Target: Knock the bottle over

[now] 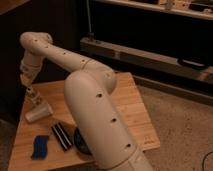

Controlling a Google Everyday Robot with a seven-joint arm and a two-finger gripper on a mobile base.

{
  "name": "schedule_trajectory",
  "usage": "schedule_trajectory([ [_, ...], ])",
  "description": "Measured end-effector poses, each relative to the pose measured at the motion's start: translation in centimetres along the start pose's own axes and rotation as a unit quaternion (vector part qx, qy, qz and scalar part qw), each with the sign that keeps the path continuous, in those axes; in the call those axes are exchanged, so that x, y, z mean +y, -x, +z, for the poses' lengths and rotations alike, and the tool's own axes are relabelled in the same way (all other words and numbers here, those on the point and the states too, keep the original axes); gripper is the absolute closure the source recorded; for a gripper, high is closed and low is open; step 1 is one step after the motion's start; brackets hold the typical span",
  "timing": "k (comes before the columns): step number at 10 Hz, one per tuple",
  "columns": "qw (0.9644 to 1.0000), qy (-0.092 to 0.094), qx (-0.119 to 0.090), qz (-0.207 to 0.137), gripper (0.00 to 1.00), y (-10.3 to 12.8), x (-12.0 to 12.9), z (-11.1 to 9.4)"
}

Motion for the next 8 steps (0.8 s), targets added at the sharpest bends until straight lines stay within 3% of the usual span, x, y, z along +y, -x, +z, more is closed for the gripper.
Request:
schedule_trajectory([
  [5,0.9998,-0.002,-0.001,0.021,1.0,-6.0,1.0,-6.0],
  [6,0.9997,-0.002,-0.001,0.023,0.97,-6.3,1.2,-6.1],
  [8,0.9998,0.0,-0.001,0.021,0.81,-6.0,1.4,-5.9],
])
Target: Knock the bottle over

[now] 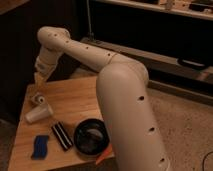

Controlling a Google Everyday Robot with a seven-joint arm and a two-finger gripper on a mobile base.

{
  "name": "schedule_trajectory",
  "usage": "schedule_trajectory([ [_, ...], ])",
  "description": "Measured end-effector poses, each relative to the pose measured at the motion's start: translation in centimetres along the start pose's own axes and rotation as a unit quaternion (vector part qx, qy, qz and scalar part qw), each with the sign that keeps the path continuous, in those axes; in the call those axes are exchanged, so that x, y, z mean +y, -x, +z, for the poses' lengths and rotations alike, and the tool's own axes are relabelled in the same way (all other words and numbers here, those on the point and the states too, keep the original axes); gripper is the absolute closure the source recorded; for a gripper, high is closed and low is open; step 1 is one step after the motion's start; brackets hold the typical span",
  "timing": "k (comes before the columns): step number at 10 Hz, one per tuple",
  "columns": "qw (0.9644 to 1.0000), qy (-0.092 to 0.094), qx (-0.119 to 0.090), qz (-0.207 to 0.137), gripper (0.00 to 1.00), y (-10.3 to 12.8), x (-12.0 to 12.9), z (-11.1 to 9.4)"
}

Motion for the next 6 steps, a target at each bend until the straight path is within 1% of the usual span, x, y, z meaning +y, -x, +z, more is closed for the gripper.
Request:
schedule_trajectory([
  [2,1.0,-0.001,-0.001,0.002,0.58,-0.17,-0.21,-0.17],
  [3,1.0,-0.001,0.0,0.001,0.5,-0.06,-0.09,-0.07],
  [4,1.0,-0.001,0.0,0.001,0.36,-0.06,-0.1,-0.09],
  [5,1.0,-0.001,-0.001,0.002,0.28,-0.16,-0.21,-0.17],
  [6,1.0,-0.001,-0.001,0.002,0.22,-0.13,-0.18,-0.15],
])
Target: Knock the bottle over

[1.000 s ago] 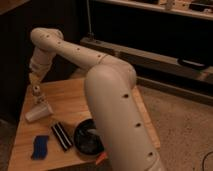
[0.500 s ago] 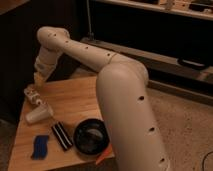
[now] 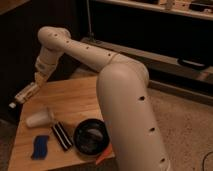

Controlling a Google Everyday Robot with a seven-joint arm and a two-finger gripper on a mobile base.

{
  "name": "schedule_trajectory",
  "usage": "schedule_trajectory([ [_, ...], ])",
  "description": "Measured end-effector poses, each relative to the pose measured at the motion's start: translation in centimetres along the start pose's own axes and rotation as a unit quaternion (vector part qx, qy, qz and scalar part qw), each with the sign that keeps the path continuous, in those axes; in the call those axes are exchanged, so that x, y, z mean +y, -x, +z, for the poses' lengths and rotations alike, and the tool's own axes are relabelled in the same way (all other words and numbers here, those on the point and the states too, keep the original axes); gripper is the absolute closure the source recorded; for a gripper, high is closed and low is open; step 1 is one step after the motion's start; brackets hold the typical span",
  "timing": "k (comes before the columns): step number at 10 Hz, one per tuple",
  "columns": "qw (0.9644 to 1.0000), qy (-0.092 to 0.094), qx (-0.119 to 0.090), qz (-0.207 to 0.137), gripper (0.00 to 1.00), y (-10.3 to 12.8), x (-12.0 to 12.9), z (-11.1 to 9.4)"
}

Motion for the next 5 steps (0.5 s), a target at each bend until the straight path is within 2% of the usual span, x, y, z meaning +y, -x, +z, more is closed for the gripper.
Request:
schedule_trajectory([
  [5,1.0,0.001,0.0,-0.001,0.2,0.07,0.1,0.07],
])
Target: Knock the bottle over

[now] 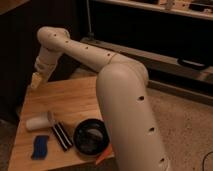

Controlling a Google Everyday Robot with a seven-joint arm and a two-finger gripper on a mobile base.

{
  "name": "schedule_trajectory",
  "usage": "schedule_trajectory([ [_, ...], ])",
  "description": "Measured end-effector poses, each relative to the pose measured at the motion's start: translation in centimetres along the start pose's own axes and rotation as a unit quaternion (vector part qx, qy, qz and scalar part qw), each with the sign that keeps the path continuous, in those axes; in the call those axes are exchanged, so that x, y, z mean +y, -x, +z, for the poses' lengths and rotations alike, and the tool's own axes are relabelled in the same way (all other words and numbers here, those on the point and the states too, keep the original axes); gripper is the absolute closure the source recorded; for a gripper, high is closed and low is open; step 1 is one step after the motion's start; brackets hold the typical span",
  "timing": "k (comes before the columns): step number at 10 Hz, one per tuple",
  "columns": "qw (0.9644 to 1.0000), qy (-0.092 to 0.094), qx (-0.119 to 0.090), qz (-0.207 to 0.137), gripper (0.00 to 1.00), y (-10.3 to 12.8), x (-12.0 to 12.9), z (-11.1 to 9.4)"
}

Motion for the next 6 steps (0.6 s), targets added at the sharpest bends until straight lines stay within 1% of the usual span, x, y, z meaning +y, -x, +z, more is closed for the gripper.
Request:
schedule_trajectory([
  [6,1.0,0.0,0.0,0.001,0.2,-0.12,-0.11,0.07],
])
